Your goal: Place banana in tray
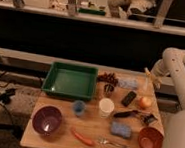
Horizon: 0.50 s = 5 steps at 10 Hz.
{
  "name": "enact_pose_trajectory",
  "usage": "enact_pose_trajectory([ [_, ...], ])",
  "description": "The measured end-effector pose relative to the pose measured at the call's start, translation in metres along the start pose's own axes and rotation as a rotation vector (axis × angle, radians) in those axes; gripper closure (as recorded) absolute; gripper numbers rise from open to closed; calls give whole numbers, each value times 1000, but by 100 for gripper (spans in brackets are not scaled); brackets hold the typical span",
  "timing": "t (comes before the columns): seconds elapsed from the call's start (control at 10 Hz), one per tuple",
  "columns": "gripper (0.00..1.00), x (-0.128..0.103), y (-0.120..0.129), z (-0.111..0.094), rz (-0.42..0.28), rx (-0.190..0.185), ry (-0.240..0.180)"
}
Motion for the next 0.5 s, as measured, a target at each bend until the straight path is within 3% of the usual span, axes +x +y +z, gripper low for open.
enact_pose_trajectory([
  [0.2, 90, -38, 15, -23, -59, 16, -55],
  [0.5, 90, -106, 63, -38, -195, 8, -140],
])
